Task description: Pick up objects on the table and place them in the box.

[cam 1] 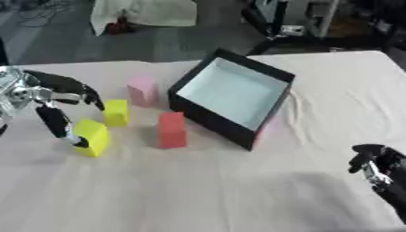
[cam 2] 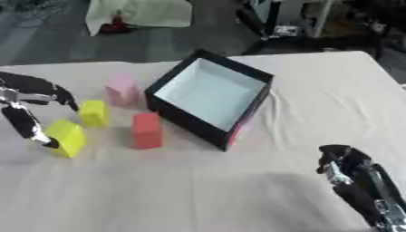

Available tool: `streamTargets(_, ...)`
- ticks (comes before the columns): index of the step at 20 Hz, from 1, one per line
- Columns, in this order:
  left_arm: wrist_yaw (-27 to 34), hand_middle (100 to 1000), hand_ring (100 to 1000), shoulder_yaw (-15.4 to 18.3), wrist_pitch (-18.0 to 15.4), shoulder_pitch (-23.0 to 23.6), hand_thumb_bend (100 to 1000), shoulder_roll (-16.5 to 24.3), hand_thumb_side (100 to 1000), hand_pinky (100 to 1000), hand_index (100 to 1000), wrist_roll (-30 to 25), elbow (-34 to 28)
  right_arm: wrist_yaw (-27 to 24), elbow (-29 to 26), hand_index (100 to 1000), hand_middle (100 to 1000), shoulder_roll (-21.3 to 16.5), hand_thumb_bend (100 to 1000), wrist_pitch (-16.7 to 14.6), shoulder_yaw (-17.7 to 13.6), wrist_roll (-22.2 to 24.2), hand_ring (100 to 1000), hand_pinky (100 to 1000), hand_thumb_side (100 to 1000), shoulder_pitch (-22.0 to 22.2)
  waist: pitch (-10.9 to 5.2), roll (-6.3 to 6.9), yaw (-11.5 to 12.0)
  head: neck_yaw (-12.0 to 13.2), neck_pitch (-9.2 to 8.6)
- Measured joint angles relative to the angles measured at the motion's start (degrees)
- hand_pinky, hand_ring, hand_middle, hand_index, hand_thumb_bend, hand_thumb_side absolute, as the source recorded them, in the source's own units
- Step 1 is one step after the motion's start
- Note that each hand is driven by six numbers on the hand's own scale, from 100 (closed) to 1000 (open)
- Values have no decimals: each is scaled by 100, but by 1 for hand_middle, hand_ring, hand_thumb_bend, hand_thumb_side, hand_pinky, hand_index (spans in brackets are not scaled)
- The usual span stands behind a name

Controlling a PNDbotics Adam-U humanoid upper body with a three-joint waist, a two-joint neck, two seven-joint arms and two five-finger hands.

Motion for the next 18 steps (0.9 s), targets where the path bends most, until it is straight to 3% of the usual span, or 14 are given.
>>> streamTargets(8, -200, 840, 842, -11, -40, 47, 546, -1, 487, 832, 900, 40, 276, 2, 0, 679, 492, 0, 100, 0, 0, -2, 493, 709, 476, -1, 0, 1, -2, -20, 0)
streamTargets(18, -478, 786, 779, 287, 29, 49, 484, -107, 412, 801, 871, -29, 507, 2, 1, 679, 491, 0, 100, 1, 1, -2, 492, 708, 478, -8, 0, 1, -9, -53, 0)
